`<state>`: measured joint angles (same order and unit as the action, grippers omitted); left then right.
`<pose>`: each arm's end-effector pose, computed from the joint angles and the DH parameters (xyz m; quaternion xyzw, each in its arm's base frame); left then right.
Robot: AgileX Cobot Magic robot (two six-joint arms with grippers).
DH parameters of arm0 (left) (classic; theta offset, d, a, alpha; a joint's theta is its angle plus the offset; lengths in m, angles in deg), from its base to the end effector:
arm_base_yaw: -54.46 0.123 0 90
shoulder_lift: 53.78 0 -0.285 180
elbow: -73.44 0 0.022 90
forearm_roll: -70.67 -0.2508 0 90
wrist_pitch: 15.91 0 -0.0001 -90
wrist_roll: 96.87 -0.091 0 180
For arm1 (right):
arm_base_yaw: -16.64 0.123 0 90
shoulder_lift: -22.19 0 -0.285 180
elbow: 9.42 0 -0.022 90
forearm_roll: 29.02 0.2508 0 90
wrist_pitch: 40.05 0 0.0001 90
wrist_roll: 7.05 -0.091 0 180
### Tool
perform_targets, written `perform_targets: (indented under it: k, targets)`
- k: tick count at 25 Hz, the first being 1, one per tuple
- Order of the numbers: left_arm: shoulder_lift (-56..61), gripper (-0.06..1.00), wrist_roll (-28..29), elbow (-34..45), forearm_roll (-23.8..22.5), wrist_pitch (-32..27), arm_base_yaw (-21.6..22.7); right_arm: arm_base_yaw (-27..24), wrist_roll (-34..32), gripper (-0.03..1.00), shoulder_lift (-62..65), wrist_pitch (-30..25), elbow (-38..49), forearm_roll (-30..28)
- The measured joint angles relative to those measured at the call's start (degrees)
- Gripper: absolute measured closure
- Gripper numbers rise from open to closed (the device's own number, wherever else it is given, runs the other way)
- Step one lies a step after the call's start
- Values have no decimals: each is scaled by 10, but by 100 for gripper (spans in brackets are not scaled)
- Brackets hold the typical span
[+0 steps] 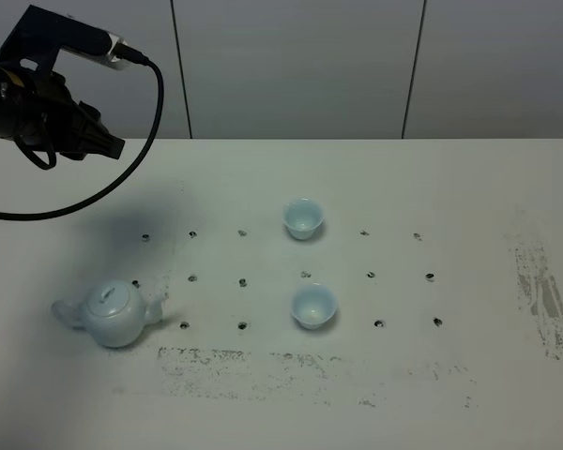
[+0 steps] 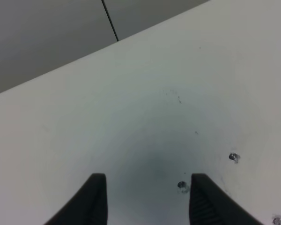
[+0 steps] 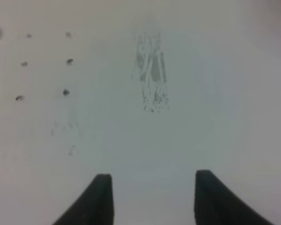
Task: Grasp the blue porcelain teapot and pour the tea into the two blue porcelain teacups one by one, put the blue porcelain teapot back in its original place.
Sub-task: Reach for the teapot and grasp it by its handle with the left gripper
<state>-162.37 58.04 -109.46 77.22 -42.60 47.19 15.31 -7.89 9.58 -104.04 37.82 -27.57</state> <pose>0.4016 -0.0559 0.2853 0.2196 0.8873 0.0189 0.4050 0.0033 0.0020 0.2795 0.0162 0.8821 0.0106 0.4707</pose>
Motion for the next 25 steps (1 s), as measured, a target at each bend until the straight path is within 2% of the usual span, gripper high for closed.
perform_targets:
  k: [6, 19, 25]
  targets:
    - [0, 48, 0, 0, 0, 0, -1, 0, 69, 56, 51, 0, 0, 37]
    - [0, 48, -12, 0, -1, -4, -2, -3, 80, 59, 52, -1, 0, 39]
    - [6, 48, -13, 0, -11, -24, -2, -70, 80, 61, 52, -1, 0, 39]
